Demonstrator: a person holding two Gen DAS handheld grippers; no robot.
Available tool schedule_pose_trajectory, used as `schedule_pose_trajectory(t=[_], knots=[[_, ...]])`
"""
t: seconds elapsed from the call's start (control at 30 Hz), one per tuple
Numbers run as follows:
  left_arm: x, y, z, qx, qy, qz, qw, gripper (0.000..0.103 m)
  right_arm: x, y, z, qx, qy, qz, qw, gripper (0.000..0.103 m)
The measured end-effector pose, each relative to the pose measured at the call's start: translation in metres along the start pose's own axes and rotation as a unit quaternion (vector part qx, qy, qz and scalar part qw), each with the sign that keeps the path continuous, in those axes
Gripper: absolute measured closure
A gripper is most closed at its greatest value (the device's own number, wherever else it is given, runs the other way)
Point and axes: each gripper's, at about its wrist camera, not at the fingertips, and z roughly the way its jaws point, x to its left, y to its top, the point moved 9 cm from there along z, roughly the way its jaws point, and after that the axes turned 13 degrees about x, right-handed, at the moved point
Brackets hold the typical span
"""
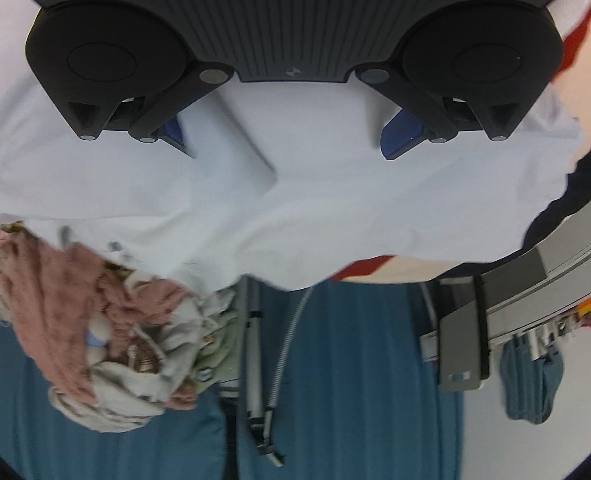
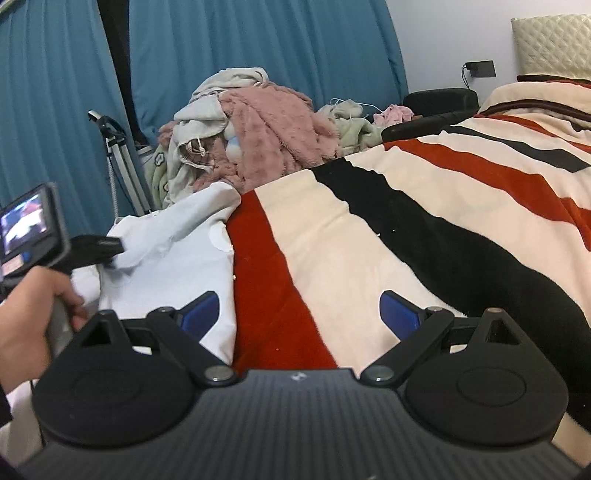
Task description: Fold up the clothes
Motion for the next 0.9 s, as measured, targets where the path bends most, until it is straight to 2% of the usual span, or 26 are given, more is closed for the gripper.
schedule_pose_trajectory(t=[0.13,0.23,0.3,0.4,0.53,0.63,0.77,0.9], knots=[[0.044,-0.009,-0.001,0.011,-0.018,-0.009,0.9997,0.002,0.006,0.0,-0.011,-0.01,0.004,-0.013,1.0,0.008],[0.072,-0.02,-0.02,0.015,-0.049,-0.014,0.9986,0.002,0.013,0.002,-0.022,-0.019,0.021,-0.018,0.999,0.008],[0.087,-0.028,-0.047,0.004,-0.072,-0.008,0.9974,0.002,0.021,0.001,-0.029,-0.019,0.044,-0.027,0.998,0.008],[0.1,-0.046,-0.097,-0.015,-0.098,0.029,0.9947,0.002,0.033,0.002,-0.041,-0.024,0.071,-0.04,0.996,0.008],[0.11,-0.074,-0.164,-0.039,-0.13,0.079,0.9876,0.002,0.042,0.004,-0.061,-0.033,0.091,-0.043,0.994,0.008],[0.119,-0.104,-0.211,-0.043,-0.157,0.103,0.9813,0.002,0.05,0.005,-0.081,-0.043,0.1,-0.051,0.993,0.008],[0.13,-0.139,-0.26,-0.043,-0.195,0.106,0.974,0.001,0.065,0.001,-0.105,-0.056,0.113,-0.082,0.989,0.008],[0.152,-0.172,-0.282,-0.045,-0.219,0.103,0.9692,0.001,0.077,-0.008,-0.126,-0.062,0.122,-0.107,0.985,0.008]])
